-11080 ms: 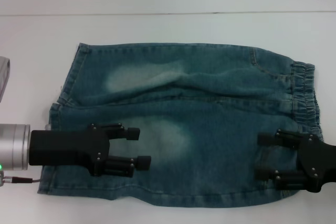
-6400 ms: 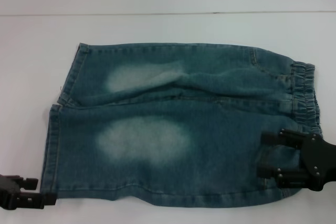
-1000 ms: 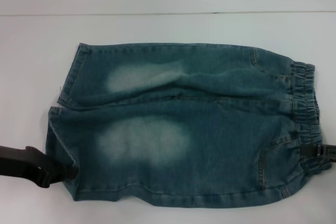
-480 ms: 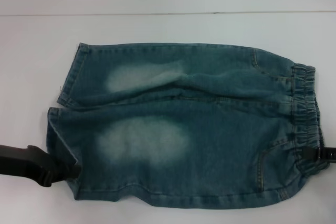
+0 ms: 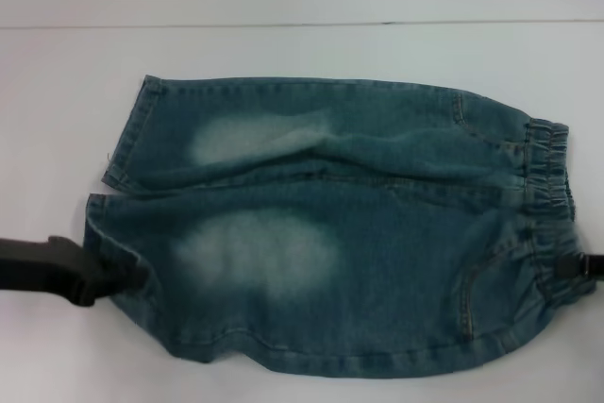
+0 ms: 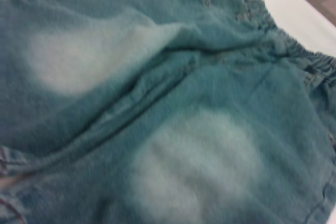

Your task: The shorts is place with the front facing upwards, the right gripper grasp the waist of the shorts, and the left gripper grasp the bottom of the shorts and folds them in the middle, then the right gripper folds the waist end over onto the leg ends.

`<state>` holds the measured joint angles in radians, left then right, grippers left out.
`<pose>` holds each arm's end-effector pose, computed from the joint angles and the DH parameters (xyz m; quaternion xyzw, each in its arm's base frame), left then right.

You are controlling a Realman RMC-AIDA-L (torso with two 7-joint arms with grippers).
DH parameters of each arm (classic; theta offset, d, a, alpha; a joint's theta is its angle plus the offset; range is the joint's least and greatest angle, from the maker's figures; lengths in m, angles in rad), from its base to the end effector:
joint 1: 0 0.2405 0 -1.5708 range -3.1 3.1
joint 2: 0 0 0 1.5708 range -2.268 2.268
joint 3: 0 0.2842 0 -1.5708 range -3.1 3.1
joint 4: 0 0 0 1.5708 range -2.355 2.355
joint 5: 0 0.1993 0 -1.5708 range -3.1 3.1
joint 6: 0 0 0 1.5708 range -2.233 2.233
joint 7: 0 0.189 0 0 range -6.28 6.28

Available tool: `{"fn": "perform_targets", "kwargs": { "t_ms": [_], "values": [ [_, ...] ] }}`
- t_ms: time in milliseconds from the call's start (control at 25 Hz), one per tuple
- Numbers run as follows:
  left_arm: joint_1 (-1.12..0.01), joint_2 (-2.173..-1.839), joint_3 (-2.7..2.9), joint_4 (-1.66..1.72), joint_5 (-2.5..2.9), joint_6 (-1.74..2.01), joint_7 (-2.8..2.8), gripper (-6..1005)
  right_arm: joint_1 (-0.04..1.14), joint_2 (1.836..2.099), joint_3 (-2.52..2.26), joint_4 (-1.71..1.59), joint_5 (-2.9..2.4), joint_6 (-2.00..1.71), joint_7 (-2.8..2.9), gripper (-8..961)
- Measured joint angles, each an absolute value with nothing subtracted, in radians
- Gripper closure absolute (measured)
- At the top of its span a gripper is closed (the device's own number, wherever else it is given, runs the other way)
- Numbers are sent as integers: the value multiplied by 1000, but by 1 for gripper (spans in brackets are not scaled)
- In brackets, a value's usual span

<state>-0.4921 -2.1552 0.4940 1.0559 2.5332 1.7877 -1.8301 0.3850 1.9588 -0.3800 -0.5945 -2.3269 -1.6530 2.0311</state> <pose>-0.3080 0.3046 -0.0272 -0.9095 -0.3999 -0.0653 0.0925 0.3701 0.2856 -0.0026 -0.7521 0.6177 0.2076 0.0981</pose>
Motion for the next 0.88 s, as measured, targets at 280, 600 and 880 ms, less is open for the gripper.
{"fn": "perform_targets", "kwargs": {
  "t_ms": [280, 600, 880],
  "values": [
    [-487, -2135, 404, 1053, 2432, 1777, -1825, 972, 382, 1943, -285, -575, -2237, -1689, 2038, 910],
    [-512, -2117, 364, 967, 2256, 1571, -1824, 971, 407, 1946, -212, -493, -2045, -1586, 2069, 909],
    [-604, -2117, 371, 843, 2217, 1279, -1822, 971, 447, 1962, -211, -414, -1839, -1397, 2068, 910]
  ]
}}
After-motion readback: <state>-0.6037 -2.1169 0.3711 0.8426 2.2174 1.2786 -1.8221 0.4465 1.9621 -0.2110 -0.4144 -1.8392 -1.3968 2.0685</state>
